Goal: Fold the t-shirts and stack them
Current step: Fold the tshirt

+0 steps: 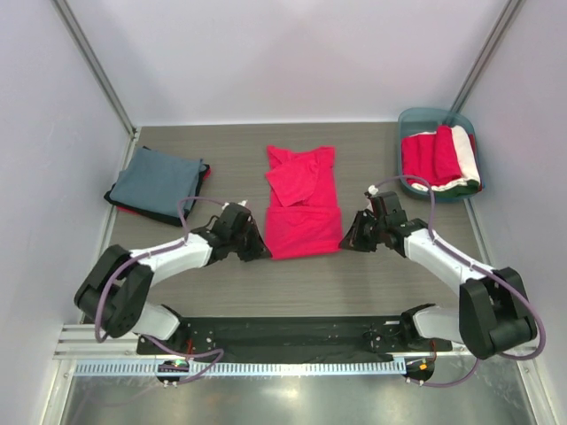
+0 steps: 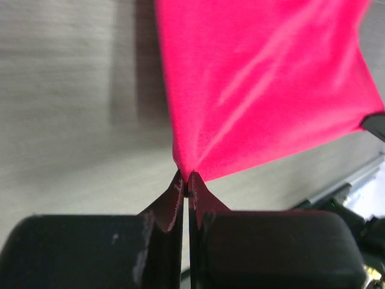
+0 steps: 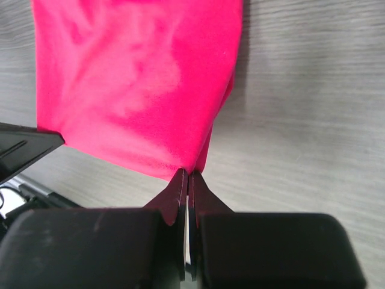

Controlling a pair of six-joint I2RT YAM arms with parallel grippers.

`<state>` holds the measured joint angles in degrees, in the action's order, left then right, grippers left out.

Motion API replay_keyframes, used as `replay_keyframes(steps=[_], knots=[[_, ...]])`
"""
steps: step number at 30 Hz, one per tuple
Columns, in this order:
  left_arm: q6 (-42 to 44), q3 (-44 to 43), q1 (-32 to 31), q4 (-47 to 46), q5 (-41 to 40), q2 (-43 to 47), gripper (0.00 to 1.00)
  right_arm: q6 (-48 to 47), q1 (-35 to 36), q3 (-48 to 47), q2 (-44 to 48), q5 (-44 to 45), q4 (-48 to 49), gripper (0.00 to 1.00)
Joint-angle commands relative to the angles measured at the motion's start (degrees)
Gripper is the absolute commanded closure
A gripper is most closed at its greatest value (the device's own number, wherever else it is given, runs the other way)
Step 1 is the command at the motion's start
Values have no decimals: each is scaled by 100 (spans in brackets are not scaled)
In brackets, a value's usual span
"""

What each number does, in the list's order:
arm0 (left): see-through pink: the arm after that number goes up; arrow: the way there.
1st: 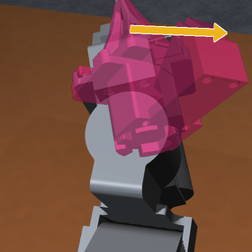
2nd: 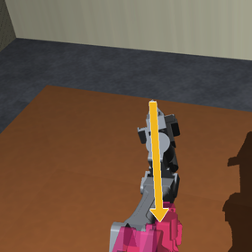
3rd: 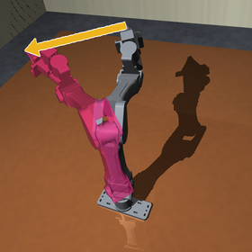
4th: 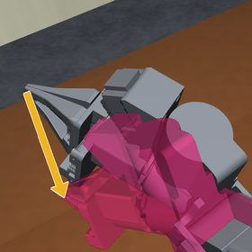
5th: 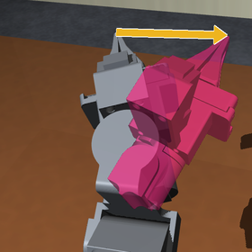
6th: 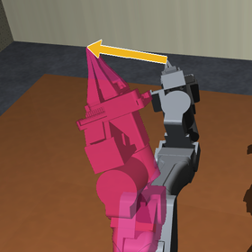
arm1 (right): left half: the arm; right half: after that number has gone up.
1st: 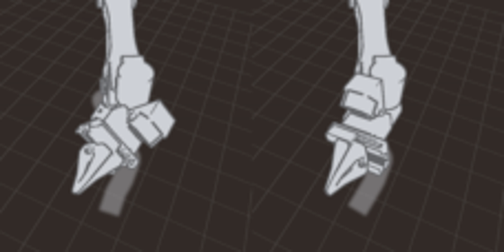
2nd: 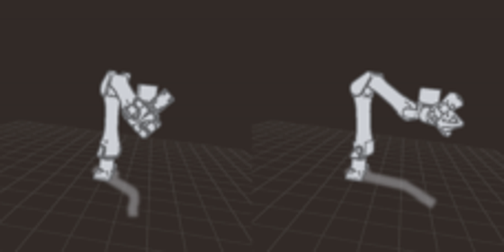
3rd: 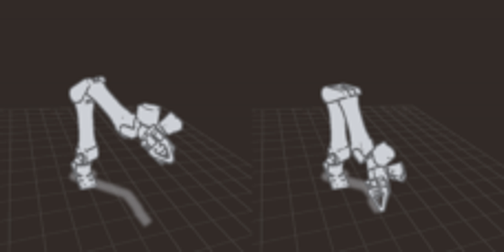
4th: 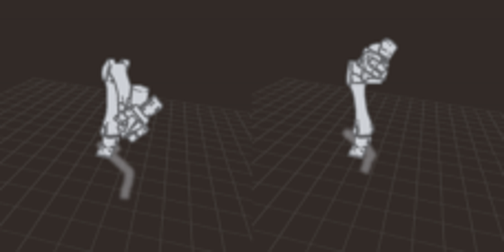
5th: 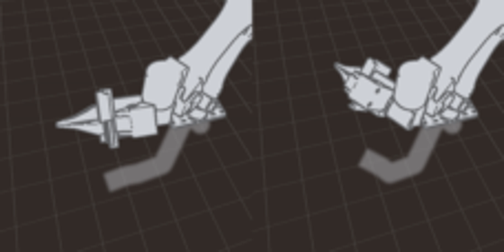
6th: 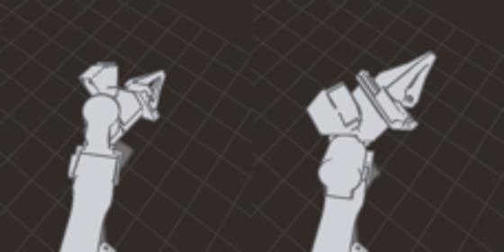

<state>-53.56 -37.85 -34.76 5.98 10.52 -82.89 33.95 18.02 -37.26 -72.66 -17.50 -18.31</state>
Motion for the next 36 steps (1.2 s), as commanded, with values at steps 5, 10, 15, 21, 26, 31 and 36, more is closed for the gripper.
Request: replay_keyframes(steps=[5,10,15,21,26,31,36], knots=[[65,67,-189,1027,187,1222,100,-47,87,-158,1096,79,-823,99],[161,-476,-180,1800,73,1741,100,-161,88,-659,1281,387,-1386,99],[302,-1110,-14,2039,238,1601,100,-345,88,-1354,983,695,-1571,99],[504,-1629,523,1951,556,1013,100,-539,79,-2074,280,1028,-1580,99],[680,-2323,839,1916,723,380,100,-732,70,-2785,-511,1310,-1571,99],[750,-2842,1129,1784,951,-410,100,-838,9,-3331,-1188,1539,-1492,99],[716,-3281,1340,1653,1048,-947,100,-847,-79,-3867,-1890,1478,-1290,99]])
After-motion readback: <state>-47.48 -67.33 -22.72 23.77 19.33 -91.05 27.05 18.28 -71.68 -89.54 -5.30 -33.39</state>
